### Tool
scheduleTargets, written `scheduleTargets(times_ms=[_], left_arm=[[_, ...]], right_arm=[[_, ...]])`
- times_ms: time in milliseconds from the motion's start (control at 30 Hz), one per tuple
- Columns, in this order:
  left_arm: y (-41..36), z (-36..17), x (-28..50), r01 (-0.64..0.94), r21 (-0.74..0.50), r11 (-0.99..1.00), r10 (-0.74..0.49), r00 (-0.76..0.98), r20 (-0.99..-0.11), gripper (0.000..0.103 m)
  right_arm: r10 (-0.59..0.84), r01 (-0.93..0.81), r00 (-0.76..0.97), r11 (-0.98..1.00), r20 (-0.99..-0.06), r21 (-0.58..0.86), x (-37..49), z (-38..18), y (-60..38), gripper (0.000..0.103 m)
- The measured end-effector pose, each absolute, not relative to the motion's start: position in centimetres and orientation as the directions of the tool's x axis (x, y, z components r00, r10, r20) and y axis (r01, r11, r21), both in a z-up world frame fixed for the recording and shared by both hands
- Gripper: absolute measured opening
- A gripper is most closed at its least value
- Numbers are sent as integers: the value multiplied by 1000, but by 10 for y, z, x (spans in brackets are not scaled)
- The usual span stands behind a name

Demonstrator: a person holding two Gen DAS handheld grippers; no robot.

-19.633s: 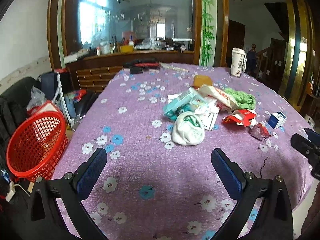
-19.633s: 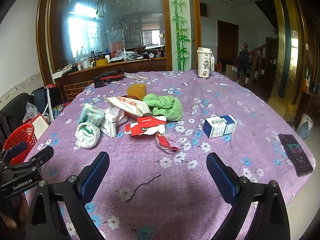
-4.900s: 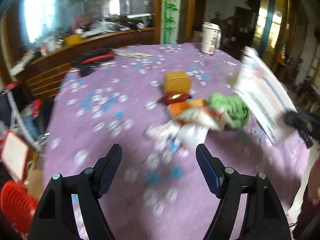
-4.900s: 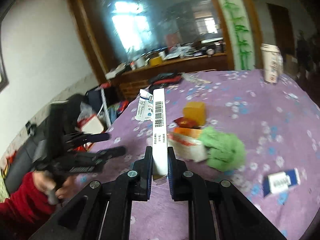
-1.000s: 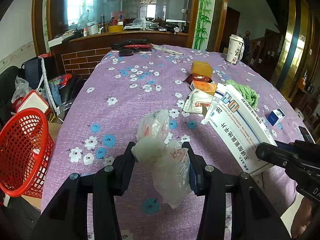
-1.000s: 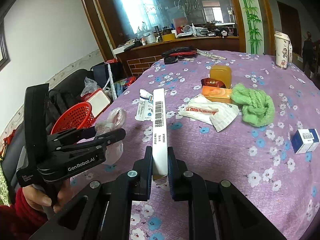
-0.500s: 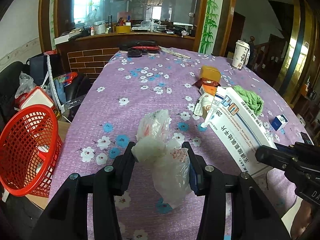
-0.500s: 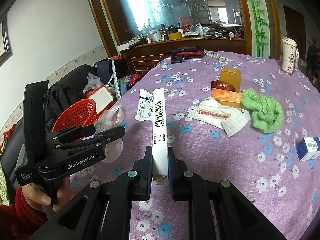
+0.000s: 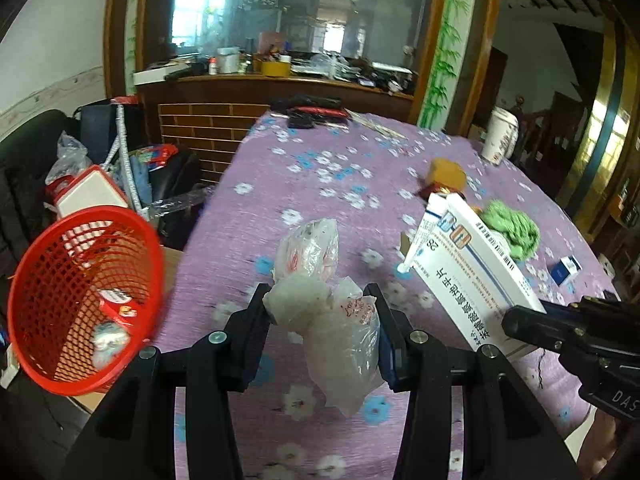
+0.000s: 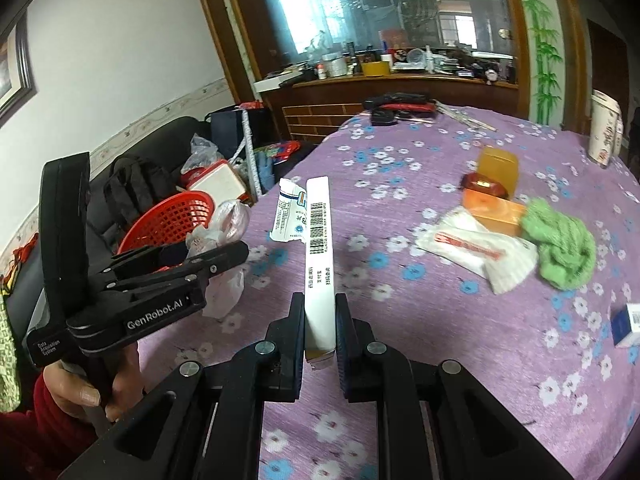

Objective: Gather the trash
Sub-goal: 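Open both grippers over the red wastebasket to drop the items, then move both tools back to the table toward the paper bag and blue box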

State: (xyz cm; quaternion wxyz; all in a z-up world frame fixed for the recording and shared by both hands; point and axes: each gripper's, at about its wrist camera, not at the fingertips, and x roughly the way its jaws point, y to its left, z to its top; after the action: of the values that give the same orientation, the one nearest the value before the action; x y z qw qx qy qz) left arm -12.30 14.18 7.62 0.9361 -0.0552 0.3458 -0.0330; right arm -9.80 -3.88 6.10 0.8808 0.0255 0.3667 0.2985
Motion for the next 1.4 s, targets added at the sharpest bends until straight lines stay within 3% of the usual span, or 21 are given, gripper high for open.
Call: scheduleTargets(times_ms=[333, 700, 833, 900, 967, 1067, 1200, 1400], left_arm=[[243, 98, -139, -179, -146, 973, 57, 799, -599, 45], [344, 84, -140, -380, -164, 911, 194, 741, -642, 46], [361, 82, -142, -415, -195, 889, 201, 735, -648, 60], [362, 84, -144, -418, -197, 887, 204, 736, -646, 63], [360, 86, -145, -408, -204, 890, 197, 747, -634, 72], [345, 88, -144, -377, -186, 908, 185, 755, -629, 73], [314, 94, -141, -302, -177, 937, 133, 775, -618, 73], [246, 96, -123, -158, -143, 977, 31, 769, -638, 73]], right_arm=[[623, -636, 454, 727, -637, 258, -84, 83, 47, 14], [695, -729, 334, 619, -637, 292, -53, 92, 173, 15], [693, -716, 314, 622, -648, 318, -37, 82, 195, 21], [696, -698, 320, 632, -643, 336, -34, 79, 187, 21], [699, -690, 330, 637, -634, 343, -37, 80, 170, 21], [692, -676, 367, 657, -621, 333, -45, 84, 142, 23], [665, -637, 421, 701, -617, 321, -60, 84, 91, 32], [618, -515, 499, 775, -608, 365, -67, 74, -7, 32]])
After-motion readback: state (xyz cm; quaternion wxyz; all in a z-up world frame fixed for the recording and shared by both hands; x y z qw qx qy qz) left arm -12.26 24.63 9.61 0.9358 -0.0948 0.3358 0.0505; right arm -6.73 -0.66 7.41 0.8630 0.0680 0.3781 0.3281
